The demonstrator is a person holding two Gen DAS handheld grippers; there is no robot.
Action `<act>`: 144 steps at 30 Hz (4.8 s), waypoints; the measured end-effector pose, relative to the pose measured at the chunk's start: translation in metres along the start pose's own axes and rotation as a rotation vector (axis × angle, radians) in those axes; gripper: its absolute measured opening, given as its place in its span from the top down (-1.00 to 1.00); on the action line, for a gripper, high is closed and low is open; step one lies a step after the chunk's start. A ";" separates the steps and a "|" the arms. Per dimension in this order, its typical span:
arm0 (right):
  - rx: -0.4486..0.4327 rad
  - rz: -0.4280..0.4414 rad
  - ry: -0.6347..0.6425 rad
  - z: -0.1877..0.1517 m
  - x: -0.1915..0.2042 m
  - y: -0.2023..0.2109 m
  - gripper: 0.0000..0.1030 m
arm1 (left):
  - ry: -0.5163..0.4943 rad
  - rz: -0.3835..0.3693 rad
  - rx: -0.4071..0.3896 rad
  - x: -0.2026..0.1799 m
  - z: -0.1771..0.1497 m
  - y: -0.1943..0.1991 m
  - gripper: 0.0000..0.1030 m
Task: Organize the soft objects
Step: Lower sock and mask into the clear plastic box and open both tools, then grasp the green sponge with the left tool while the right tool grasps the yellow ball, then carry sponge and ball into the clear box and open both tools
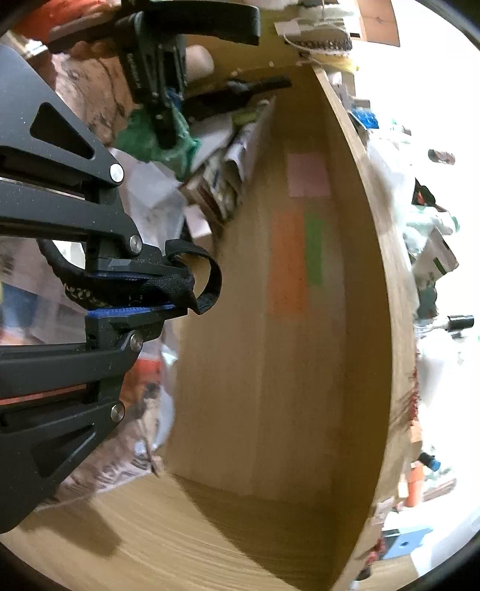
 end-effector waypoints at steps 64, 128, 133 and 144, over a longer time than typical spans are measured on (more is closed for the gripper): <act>0.281 -0.073 -0.047 -0.126 -0.030 0.020 -0.99 | 0.014 0.091 0.158 -0.007 -0.114 0.034 -0.99; 0.234 0.007 -0.005 -0.072 -0.018 -0.052 0.23 | -0.013 -0.062 0.134 -0.023 -0.009 -0.059 0.30; 0.300 -0.005 -0.008 -0.087 -0.022 -0.068 0.22 | -0.042 -0.079 0.189 -0.036 -0.018 -0.080 0.30; 0.335 -0.016 0.024 -0.094 -0.017 -0.075 0.01 | -0.092 -0.071 0.228 -0.050 -0.029 -0.092 0.19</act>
Point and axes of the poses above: each gripper's, at about its wrist camera, not at the fingertips, and y roughly against the way its jaws point, x to its left, z to its top, the point moved 9 cm from there along -y, roughly the way its jaws point, and after that the axes turned 7 degrees about -y, right-handed, at the moved point
